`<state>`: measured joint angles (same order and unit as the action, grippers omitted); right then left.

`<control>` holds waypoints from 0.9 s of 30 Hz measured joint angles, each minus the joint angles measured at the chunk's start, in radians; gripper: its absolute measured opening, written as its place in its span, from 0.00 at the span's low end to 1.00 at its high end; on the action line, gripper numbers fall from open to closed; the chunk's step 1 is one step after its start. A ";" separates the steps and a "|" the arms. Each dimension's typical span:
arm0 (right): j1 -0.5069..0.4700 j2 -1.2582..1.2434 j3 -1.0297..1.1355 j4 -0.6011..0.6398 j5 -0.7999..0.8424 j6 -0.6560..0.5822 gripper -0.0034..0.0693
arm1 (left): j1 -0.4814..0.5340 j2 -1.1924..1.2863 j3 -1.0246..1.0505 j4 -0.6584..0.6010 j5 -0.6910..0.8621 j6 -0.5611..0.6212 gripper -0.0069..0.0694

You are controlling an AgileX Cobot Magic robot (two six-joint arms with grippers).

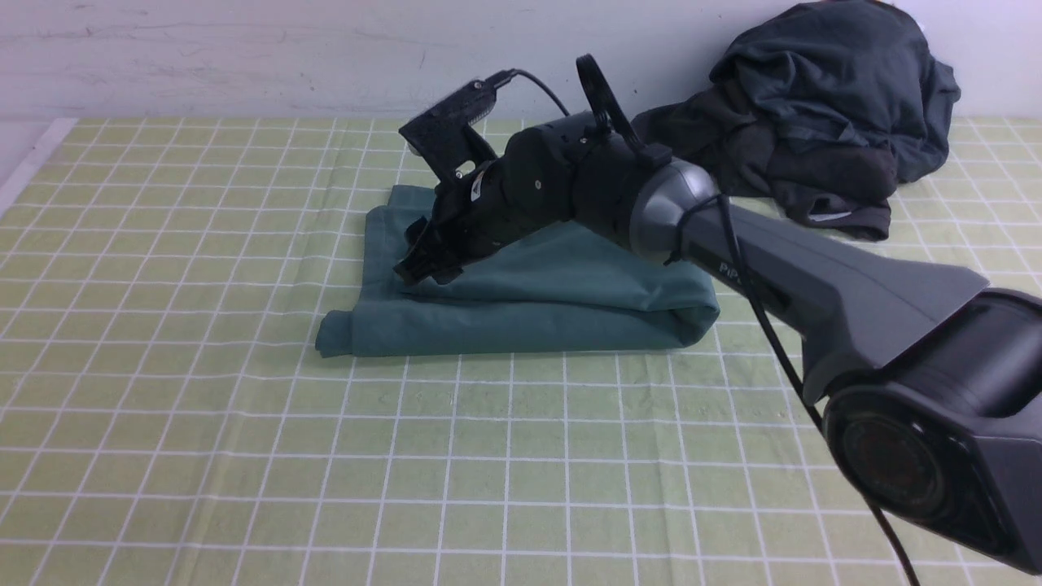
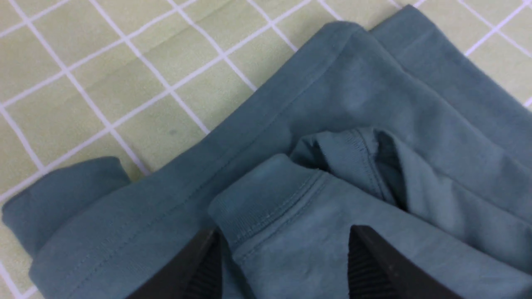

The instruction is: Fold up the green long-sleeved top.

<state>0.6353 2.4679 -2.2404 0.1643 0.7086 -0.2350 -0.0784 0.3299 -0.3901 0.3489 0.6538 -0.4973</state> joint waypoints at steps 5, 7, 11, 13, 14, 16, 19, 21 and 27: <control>0.001 0.047 0.000 0.056 -0.025 0.001 0.60 | 0.000 0.000 0.000 0.000 0.000 0.000 0.09; 0.001 0.058 0.000 0.062 -0.027 0.001 0.59 | 0.000 0.000 0.000 0.000 0.000 0.000 0.09; 0.001 0.063 0.000 0.052 -0.030 0.001 0.41 | 0.000 0.000 0.000 0.000 0.000 0.000 0.09; 0.001 0.062 -0.008 0.039 -0.026 0.001 0.25 | 0.000 0.000 0.000 0.000 0.000 0.000 0.09; 0.001 0.062 -0.017 0.032 -0.020 0.001 0.17 | 0.000 0.000 0.000 0.000 0.000 0.000 0.09; 0.001 0.057 -0.046 0.021 0.004 0.001 0.09 | 0.000 0.000 0.000 0.000 0.000 0.000 0.09; 0.001 0.043 -0.092 0.028 0.027 0.001 0.07 | 0.000 0.000 0.000 0.000 0.000 0.000 0.09; 0.001 0.027 -0.146 0.072 0.031 0.001 0.07 | 0.000 0.000 0.000 0.000 0.000 0.000 0.09; 0.023 0.029 -0.179 0.125 0.006 -0.041 0.08 | 0.000 0.000 0.000 0.000 0.000 0.000 0.09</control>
<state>0.6579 2.4968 -2.4197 0.2893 0.7150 -0.2757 -0.0784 0.3299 -0.3901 0.3489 0.6538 -0.4973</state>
